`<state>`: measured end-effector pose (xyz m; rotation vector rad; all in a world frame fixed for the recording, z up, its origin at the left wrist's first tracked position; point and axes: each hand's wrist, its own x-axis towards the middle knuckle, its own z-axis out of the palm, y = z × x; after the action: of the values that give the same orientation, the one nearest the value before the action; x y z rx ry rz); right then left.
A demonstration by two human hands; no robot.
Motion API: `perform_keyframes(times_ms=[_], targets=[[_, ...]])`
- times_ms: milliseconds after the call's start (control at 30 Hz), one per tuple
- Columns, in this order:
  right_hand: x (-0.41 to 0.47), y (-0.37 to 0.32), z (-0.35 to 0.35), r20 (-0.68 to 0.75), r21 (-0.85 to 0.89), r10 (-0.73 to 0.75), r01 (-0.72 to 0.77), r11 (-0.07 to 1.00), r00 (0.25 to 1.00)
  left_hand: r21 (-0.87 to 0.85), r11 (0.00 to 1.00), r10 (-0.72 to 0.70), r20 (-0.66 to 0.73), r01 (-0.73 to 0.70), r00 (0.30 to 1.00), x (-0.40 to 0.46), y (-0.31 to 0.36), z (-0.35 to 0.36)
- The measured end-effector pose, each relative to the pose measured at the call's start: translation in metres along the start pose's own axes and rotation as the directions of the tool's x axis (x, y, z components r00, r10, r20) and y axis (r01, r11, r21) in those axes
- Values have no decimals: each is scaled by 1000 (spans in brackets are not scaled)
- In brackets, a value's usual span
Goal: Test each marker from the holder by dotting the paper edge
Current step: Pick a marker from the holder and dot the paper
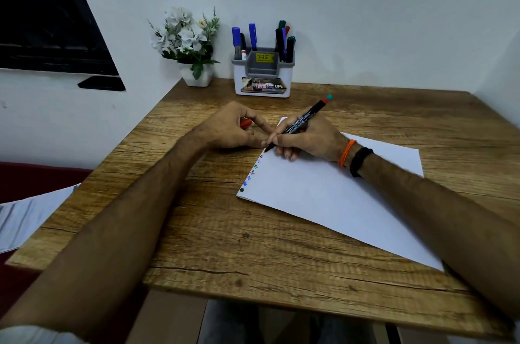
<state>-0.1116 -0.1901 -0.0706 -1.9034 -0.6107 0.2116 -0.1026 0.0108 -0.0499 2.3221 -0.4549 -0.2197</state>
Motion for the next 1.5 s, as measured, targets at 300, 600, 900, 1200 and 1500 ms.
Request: perform_keyframes(times_ms=[300,600,900,1200,1500], targets=[[-1,-3,1,-12,21,35,-34,999,999,20,1000,2,-2,-2,1000,-1,2,-1],[-1,-4,2,-2,19,42,-42,999,999,12,1000,-8,17,8,1000,-5,7,-1],[0,-2,2,-13,20,64,-64,998,998,6,1000,-14,17,14,1000,-6,9,-1],[1,-2,3,-40,50,76,-74,996,996,5,1000,-7,15,7,1000,-5,8,0],[0,-2,2,-54,46,71,-69,997,996,14,1000,1,15,-1,1000,-5,7,0]])
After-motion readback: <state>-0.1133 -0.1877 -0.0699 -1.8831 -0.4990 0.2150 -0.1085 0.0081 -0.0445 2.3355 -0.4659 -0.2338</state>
